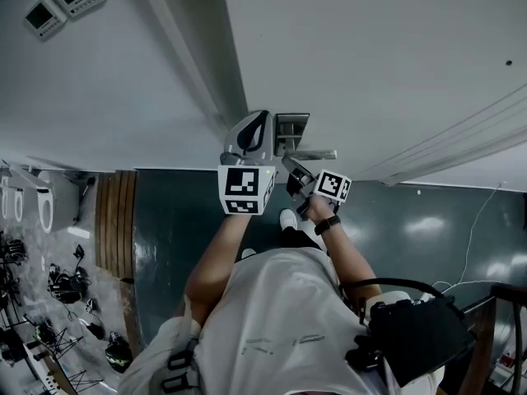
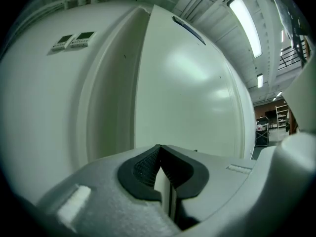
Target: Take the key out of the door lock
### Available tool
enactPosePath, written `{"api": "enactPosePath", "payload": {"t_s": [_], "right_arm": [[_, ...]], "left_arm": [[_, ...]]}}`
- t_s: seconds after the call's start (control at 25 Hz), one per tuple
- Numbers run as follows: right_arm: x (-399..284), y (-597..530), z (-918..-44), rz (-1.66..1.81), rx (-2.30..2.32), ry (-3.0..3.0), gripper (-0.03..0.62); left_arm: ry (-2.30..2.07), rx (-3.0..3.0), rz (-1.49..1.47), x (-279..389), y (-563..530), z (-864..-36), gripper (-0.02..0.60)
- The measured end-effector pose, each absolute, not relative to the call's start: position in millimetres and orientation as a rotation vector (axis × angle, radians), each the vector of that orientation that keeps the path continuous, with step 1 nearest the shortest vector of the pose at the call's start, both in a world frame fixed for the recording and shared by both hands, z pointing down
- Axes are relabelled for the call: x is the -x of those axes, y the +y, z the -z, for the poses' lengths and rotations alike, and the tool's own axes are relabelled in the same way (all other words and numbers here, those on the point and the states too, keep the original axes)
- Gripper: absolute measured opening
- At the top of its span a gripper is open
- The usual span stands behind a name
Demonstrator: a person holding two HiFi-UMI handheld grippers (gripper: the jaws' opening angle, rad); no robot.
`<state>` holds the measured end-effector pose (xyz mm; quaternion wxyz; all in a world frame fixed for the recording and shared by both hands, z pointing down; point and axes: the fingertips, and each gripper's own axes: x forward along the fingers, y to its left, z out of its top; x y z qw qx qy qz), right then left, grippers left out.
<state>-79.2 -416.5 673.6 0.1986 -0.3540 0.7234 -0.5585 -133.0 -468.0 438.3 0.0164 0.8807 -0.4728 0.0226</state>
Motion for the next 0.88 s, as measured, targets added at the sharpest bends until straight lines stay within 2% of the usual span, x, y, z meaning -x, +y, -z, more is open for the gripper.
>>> {"api": "enactPosePath", "payload": {"t_s": [0.88], "right_arm": [[70.7,-410.6,-676.9,1.611,0.993,1.72,0.025]], "left_arm": [[-1.512,-2.77,-0.071,132.8,-469.5,-439.7,-0.002]]}}
